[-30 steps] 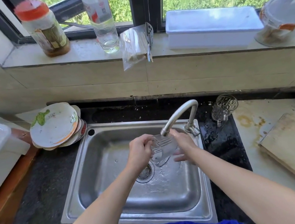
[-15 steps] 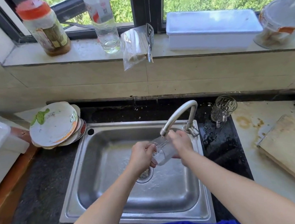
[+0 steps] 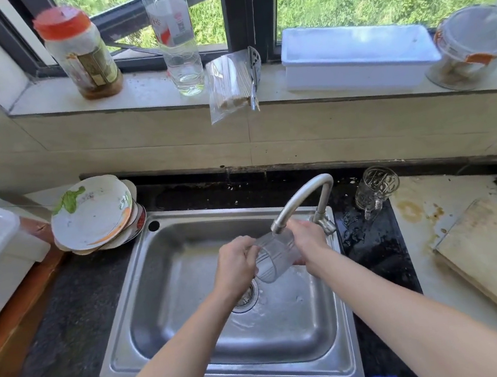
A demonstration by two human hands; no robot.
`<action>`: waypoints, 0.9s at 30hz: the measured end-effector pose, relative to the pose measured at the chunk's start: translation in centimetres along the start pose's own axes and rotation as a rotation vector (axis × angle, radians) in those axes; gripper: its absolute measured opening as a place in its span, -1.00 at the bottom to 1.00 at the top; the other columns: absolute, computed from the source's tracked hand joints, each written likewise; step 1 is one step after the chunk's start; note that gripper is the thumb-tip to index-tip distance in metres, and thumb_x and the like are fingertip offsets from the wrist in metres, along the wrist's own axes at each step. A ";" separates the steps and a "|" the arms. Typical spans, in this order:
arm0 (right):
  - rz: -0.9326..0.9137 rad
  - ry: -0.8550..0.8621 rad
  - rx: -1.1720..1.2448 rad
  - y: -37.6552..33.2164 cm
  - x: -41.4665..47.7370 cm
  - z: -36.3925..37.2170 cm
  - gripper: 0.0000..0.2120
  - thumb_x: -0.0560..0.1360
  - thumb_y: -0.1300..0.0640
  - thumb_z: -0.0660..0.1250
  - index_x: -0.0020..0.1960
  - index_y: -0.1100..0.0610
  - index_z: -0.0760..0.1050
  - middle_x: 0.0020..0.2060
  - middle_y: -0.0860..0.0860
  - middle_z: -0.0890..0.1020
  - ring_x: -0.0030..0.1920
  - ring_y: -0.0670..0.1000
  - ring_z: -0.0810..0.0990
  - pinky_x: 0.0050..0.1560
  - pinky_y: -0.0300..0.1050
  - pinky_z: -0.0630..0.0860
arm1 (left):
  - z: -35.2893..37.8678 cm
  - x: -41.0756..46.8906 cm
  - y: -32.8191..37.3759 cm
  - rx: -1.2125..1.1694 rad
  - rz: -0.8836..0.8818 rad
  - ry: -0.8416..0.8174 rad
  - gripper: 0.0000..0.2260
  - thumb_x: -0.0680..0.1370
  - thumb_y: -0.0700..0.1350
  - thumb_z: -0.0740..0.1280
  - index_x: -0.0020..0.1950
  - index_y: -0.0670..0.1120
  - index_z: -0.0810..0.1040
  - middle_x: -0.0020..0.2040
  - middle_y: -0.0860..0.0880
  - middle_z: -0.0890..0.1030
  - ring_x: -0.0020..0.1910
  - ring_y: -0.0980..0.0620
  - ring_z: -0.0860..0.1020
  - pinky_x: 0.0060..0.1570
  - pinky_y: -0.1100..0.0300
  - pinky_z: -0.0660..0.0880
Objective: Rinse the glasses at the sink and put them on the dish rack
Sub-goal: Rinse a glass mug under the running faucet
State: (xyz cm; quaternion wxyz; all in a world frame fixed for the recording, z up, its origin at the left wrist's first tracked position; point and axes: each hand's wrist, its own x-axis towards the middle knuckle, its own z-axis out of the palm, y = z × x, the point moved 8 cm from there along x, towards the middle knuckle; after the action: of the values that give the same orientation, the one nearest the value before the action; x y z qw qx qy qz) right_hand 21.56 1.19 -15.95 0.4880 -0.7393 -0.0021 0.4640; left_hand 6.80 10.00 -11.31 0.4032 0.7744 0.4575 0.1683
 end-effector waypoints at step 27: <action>-0.047 0.059 -0.159 1.2 -0.4 -0.1 -0.05 0.16 -0.35 0.27 0.49 -0.05 0.21 0.43 0.01 0.36 0.32 0.15 0.43 0.23 0.14 0.44 | 0.7 0.0 -1.1 -0.044 -0.003 -0.020 -0.77 0.57 -0.21 0.26 -0.27 -0.01 0.52 -0.40 -0.01 0.59 -0.60 0.20 0.44 -0.44 0.26 0.44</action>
State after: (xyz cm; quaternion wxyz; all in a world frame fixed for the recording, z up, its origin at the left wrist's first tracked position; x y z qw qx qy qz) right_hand 20.84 0.32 -16.53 0.4384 -0.7889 -0.0420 0.4286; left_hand 6.62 9.94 -12.60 0.4250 0.7663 0.4510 0.1699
